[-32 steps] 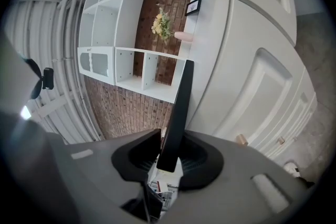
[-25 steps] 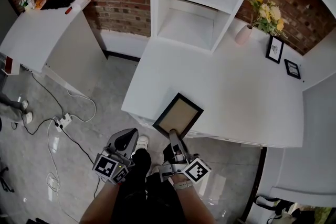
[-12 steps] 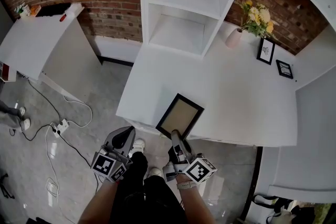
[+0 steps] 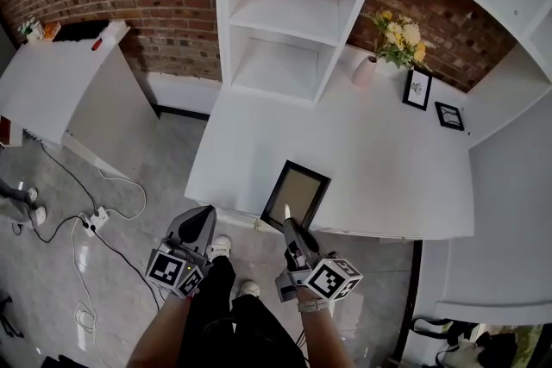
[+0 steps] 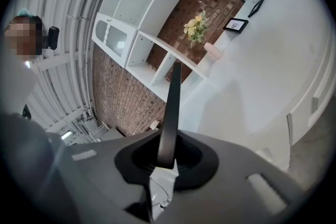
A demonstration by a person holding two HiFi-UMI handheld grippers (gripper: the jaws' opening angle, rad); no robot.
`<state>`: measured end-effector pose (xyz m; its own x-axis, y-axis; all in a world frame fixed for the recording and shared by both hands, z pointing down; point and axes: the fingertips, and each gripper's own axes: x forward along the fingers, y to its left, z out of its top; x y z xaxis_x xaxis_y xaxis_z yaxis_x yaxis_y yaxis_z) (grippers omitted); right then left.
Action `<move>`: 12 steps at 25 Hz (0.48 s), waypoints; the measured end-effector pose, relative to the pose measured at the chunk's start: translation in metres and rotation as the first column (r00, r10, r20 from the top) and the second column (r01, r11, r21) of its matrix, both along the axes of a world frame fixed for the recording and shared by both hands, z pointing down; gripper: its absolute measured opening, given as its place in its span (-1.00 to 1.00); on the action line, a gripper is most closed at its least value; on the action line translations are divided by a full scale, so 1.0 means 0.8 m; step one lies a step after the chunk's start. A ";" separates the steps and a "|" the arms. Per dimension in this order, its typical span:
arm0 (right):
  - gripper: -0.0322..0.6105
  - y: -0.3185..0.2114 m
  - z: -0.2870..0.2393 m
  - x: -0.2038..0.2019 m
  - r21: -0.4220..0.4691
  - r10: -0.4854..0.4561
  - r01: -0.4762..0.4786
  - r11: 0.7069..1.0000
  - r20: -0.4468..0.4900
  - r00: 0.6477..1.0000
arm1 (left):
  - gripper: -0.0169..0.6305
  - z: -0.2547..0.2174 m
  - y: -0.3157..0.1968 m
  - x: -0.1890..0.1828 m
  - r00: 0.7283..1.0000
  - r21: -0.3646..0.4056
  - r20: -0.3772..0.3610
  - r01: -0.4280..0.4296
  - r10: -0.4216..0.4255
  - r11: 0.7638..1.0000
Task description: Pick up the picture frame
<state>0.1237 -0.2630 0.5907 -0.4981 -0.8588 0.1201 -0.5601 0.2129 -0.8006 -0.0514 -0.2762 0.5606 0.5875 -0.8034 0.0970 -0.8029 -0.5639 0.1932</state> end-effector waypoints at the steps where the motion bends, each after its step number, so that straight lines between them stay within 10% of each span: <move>1: -0.76 0.002 -0.004 0.003 0.000 0.004 -0.004 1.000 -0.010 1.000 | -0.96 -0.004 -0.001 0.000 1.000 0.003 -0.001 -0.001 0.001 1.000; 12: -0.76 0.013 -0.033 0.024 -0.042 0.020 -0.026 0.999 -0.131 0.991 | -0.96 -0.046 -0.002 0.007 0.999 0.032 -0.005 -0.033 0.033 0.999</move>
